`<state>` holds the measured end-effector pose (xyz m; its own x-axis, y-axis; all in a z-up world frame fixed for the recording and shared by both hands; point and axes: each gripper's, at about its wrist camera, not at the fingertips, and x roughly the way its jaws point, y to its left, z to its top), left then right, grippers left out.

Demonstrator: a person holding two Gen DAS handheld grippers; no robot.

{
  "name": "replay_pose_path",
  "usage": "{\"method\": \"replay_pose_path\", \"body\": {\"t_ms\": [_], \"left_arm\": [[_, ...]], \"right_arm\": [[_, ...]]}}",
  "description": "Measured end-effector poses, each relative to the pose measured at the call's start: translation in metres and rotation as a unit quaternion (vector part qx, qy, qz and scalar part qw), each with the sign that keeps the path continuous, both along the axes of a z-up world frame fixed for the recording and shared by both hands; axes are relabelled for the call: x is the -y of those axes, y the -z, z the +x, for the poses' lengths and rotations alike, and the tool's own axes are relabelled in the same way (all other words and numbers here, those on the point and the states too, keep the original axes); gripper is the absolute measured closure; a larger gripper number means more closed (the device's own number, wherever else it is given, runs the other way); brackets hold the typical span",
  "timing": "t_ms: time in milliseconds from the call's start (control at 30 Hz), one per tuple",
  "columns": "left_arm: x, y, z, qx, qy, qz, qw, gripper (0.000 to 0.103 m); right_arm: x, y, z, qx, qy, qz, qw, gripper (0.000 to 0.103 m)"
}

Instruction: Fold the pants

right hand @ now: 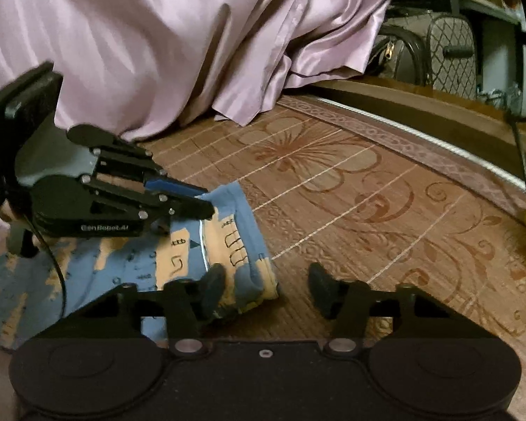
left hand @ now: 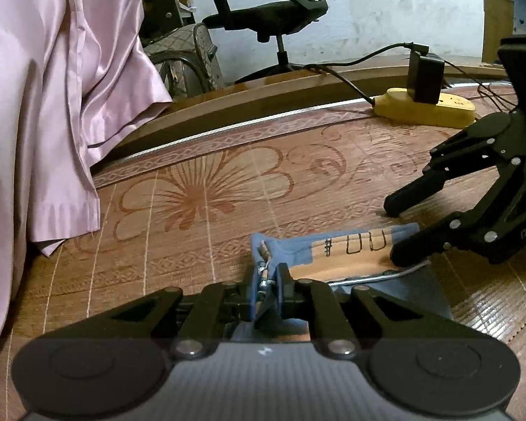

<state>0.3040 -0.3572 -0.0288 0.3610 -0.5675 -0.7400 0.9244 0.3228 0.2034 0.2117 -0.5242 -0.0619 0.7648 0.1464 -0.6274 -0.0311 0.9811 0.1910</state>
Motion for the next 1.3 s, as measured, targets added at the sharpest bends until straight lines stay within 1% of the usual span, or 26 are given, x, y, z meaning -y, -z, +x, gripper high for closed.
{"method": "replay_pose_path", "body": {"t_ms": [33, 100, 167, 233, 300, 400, 433, 467, 500, 533, 567, 600, 633, 667, 733, 833, 933, 967, 1033, 1067, 1100, 1167, 1300], "left_arm": [[0.0, 0.001, 0.0, 0.001, 0.0, 0.001, 1.0, 0.091], [0.001, 0.001, -0.001, 0.002, -0.002, 0.002, 1.0, 0.091], [0.002, 0.002, 0.0, 0.0, -0.007, 0.0, 1.0, 0.091], [0.002, 0.003, 0.001, -0.003, -0.012, -0.002, 0.9999, 0.091], [0.001, 0.002, 0.001, -0.007, -0.019, -0.004, 0.9998, 0.091], [0.001, -0.001, 0.006, -0.027, -0.036, -0.01, 0.9989, 0.09], [-0.001, -0.003, 0.009, -0.042, -0.044, -0.015, 0.998, 0.086], [-0.004, -0.006, 0.014, -0.059, -0.056, -0.023, 0.9964, 0.082], [-0.008, -0.01, 0.019, -0.08, -0.07, -0.033, 0.9938, 0.077], [-0.013, -0.013, 0.025, -0.104, -0.086, -0.044, 0.9898, 0.068], [-0.018, -0.016, 0.031, -0.133, -0.099, -0.055, 0.9846, 0.055], [-0.023, -0.019, 0.037, -0.157, -0.113, -0.065, 0.979, 0.044], [-0.028, -0.021, 0.042, -0.178, -0.128, -0.075, 0.9729, 0.037], [-0.034, -0.024, 0.046, -0.199, -0.143, -0.084, 0.9659, 0.037], [-0.039, -0.027, 0.055, -0.246, -0.163, -0.084, 0.9517, 0.037], [-0.043, -0.03, 0.061, -0.303, -0.195, -0.084, 0.9292, 0.037], [-0.042, -0.027, 0.066, -0.37, -0.218, -0.082, 0.8991, 0.037], [-0.041, -0.025, 0.067, -0.393, -0.224, -0.083, 0.8879, 0.037], [-0.036, -0.021, 0.069, -0.423, -0.24, -0.075, 0.8704, 0.037], [-0.033, -0.019, 0.07, -0.427, -0.249, -0.071, 0.8661, 0.037], [-0.031, -0.018, 0.07, -0.427, -0.257, -0.067, 0.8647, 0.037], [-0.026, -0.018, 0.068, -0.414, -0.269, -0.053, 0.868, 0.037], [-0.018, -0.017, 0.066, -0.413, -0.275, -0.035, 0.8674, 0.035]], "right_arm": [[-0.003, 0.0, 0.0, 0.0, -0.003, -0.009, 1.0, 0.058], [-0.01, 0.0, -0.002, 0.0, -0.009, -0.025, 1.0, 0.061], [-0.016, 0.001, -0.002, -0.001, -0.012, -0.031, 0.999, 0.069], [-0.019, 0.0, -0.002, -0.005, -0.011, -0.027, 1.0, 0.085], [-0.02, -0.002, -0.001, -0.006, -0.001, -0.022, 1.0, 0.087], [-0.029, -0.005, -0.003, 0.002, 0.002, -0.051, 0.999, 0.088], [-0.034, -0.007, -0.004, 0.007, -0.003, -0.071, 0.997, 0.088], [-0.043, -0.008, -0.007, 0.015, -0.013, -0.103, 0.994, 0.088], [-0.054, -0.009, -0.01, 0.024, -0.029, -0.146, 0.989, 0.089], [-0.065, -0.009, -0.013, 0.033, -0.045, -0.189, 0.98, 0.088], [-0.076, -0.009, -0.016, 0.04, -0.06, -0.226, 0.972, 0.089], [-0.085, -0.009, -0.019, 0.046, -0.07, -0.252, 0.964, 0.089], [-0.092, -0.008, -0.021, 0.052, -0.08, -0.277, 0.956, 0.089], [-0.098, -0.008, -0.023, 0.056, -0.086, -0.296, 0.95, 0.089], [-0.108, -0.005, -0.025, 0.061, -0.098, -0.33, 0.937, 0.089], [-0.117, 0.0, -0.028, 0.067, -0.11, -0.363, 0.923, 0.089], [-0.129, 0.007, -0.033, 0.079, -0.128, -0.407, 0.901, 0.089], [-0.133, 0.009, -0.035, 0.082, -0.134, -0.419, 0.894, 0.089], [-0.141, 0.012, -0.038, 0.087, -0.15, -0.438, 0.882, 0.089], [-0.143, 0.014, -0.038, 0.089, -0.156, -0.445, 0.877, 0.089], [-0.146, 0.015, -0.039, 0.09, -0.164, -0.451, 0.873, 0.089], [-0.15, 0.016, -0.04, 0.092, -0.175, -0.458, 0.867, 0.089], [-0.152, 0.017, -0.039, 0.094, -0.187, -0.464, 0.86, 0.089]]}}
